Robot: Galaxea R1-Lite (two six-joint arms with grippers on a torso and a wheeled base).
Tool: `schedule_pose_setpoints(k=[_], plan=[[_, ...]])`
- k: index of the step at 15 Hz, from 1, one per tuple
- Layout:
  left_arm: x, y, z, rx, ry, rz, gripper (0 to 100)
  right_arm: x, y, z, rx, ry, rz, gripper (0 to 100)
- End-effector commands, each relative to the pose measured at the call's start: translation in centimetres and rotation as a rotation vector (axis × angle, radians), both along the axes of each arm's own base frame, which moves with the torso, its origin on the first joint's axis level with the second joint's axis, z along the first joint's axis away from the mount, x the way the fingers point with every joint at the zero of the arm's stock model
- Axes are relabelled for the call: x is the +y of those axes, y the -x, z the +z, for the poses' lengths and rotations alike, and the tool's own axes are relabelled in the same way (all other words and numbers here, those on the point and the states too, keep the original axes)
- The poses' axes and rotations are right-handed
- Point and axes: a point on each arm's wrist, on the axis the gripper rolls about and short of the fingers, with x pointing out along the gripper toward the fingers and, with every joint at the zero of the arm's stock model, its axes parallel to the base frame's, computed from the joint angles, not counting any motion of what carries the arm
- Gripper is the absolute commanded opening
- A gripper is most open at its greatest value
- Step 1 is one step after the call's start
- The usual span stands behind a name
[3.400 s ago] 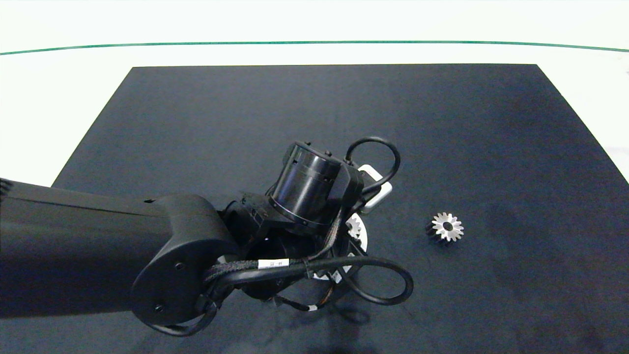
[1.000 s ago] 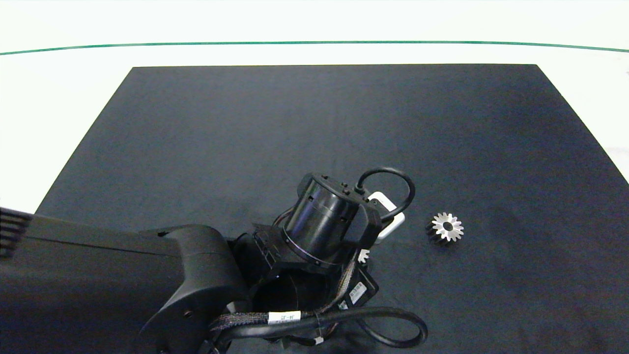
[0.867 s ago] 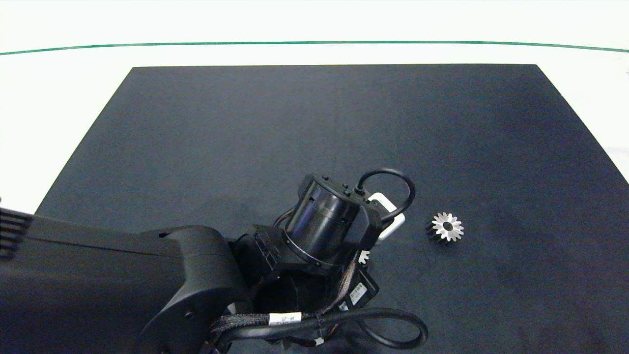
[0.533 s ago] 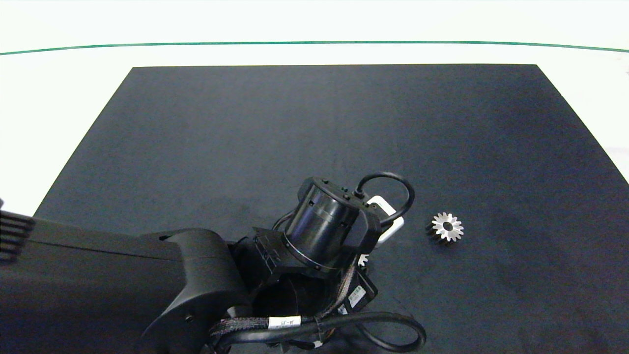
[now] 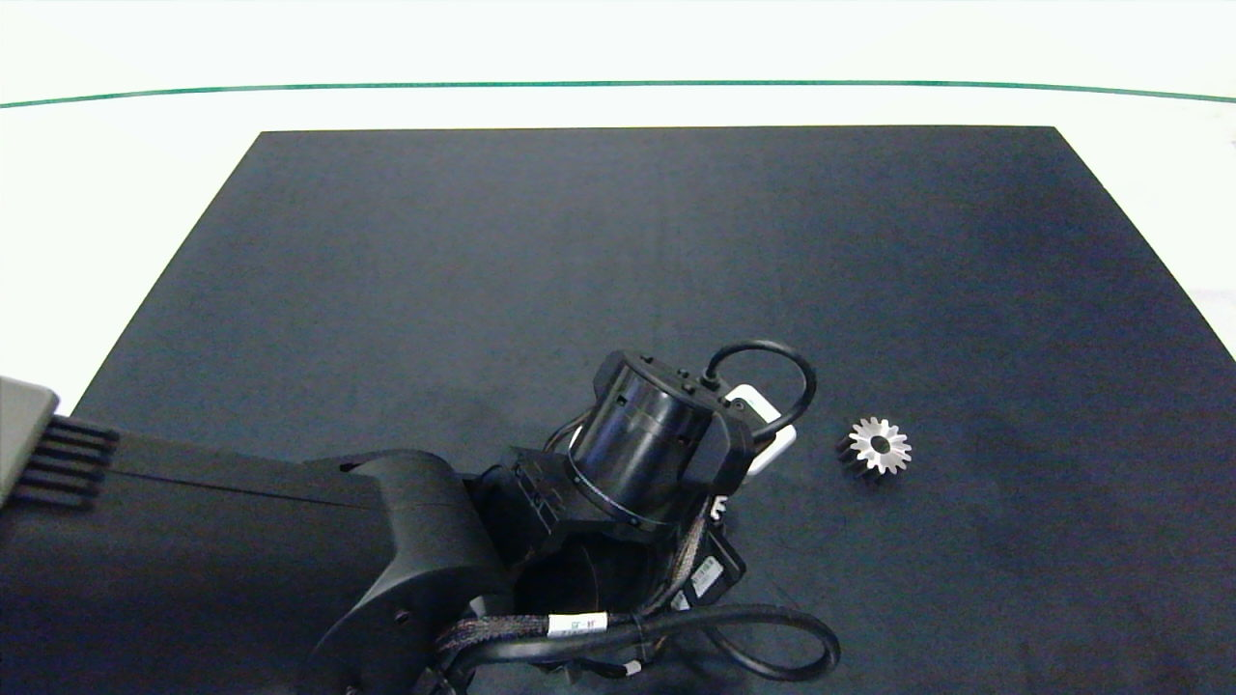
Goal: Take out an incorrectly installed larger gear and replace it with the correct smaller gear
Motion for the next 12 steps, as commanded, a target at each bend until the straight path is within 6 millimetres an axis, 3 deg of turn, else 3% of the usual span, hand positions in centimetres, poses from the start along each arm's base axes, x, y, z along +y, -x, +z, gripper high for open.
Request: schedule_pose_setpoints(k=[1,4,5,12], plan=[[-0.2,-0.1,-0.4,0.006,-0.010,0.002,19,0.0,0.0,-0.2,0.005,0.003,-0.001,100],[-0.2,-0.2,-0.4,0.005,-0.011,0.003,19,0.0,0.1,-0.2,0.002,0.002,-0.001,100],[-0.2,-0.2,-0.4,0.005,-0.009,0.004,100,0.0,0.1,-0.2,0.002,0.002,0.000,100],[0.6,0.2,1.2,-0.015,0.031,0.011,100,0.0,0.1,-0.4,0.007,0.005,-0.001,100]])
